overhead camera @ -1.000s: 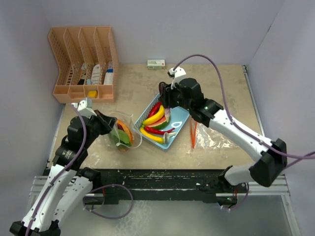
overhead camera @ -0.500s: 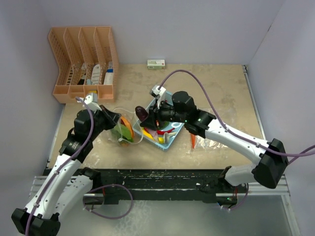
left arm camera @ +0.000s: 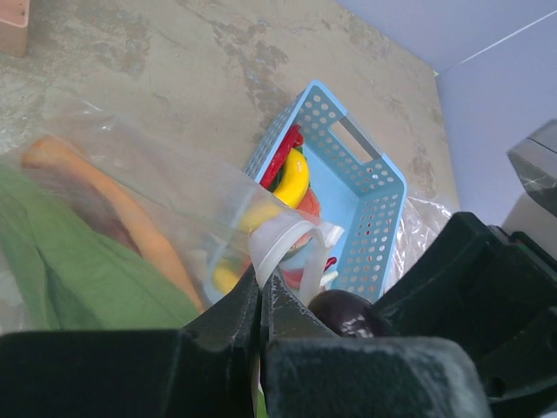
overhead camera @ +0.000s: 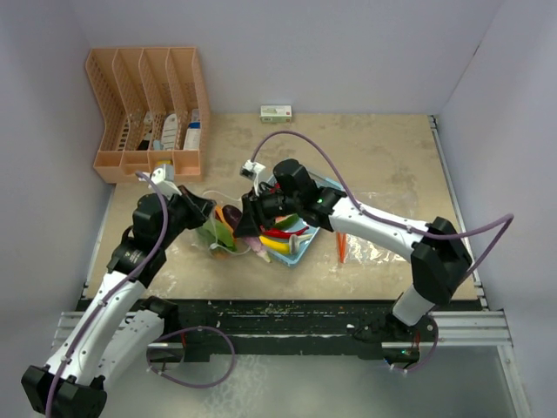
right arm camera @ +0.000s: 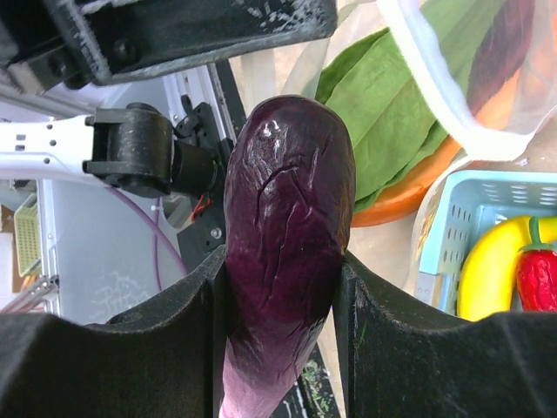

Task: Place the food in the zip-top bag and seal the zipper
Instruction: Place the fake vegetable in the zipper food storage bag.

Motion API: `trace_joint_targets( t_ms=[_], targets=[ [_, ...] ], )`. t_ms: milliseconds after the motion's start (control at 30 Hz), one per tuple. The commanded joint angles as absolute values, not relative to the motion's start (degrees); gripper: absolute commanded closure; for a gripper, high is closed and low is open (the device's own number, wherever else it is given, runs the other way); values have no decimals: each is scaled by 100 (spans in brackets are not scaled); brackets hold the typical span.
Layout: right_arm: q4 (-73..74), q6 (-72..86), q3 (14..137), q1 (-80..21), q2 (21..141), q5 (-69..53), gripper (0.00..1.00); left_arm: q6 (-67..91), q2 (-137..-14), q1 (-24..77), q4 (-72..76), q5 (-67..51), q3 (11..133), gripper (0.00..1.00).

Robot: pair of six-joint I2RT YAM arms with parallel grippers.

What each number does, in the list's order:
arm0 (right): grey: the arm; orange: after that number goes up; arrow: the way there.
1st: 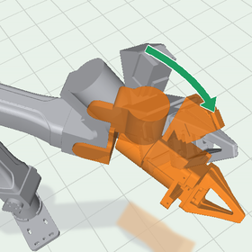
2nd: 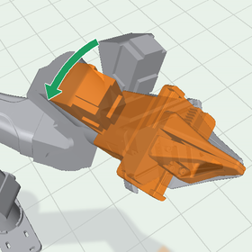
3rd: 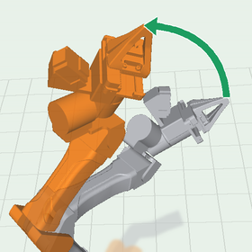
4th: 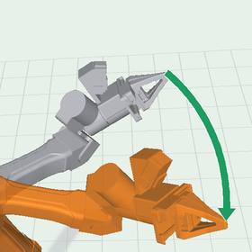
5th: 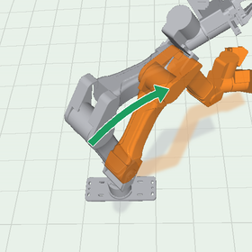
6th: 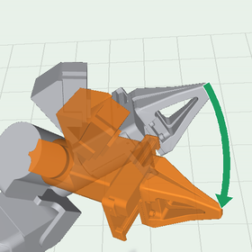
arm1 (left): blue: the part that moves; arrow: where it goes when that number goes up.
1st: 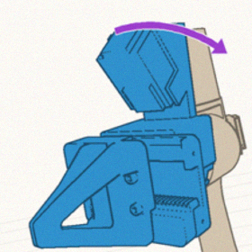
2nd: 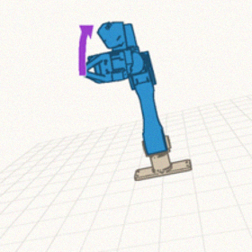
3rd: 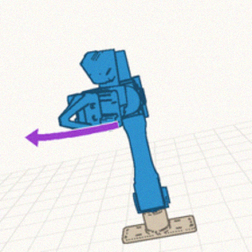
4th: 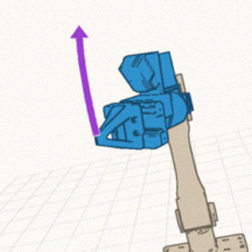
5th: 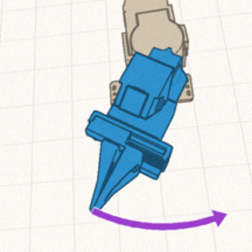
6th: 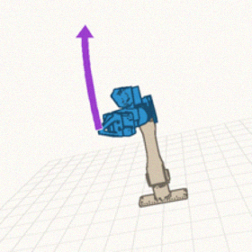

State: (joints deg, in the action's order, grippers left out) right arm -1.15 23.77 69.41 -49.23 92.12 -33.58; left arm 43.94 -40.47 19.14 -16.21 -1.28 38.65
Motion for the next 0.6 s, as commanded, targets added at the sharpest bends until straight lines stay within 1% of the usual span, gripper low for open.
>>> trace_joint_targets(
  t_ms=[0, 167, 400, 567],
  targets=[
    [204, 2564, 7588, -4966, 9358, -3102, 97, 4418, -4048, 1894, -1038, -393, 3903, 100],
    [800, 2526, 8133, -4966, 9805, -2706, 96, 4421, -4072, 1896, -956, -571, 3842, 100],
    [1297, 2614, 8308, -4971, 10052, -2035, 96, 4339, -4060, 1898, -855, -713, 3822, 100],
    [1568, 2606, 8554, -5030, 10234, -1844, 96, 4313, -4139, 1897, -698, -779, 3864, 100]
  ],
)
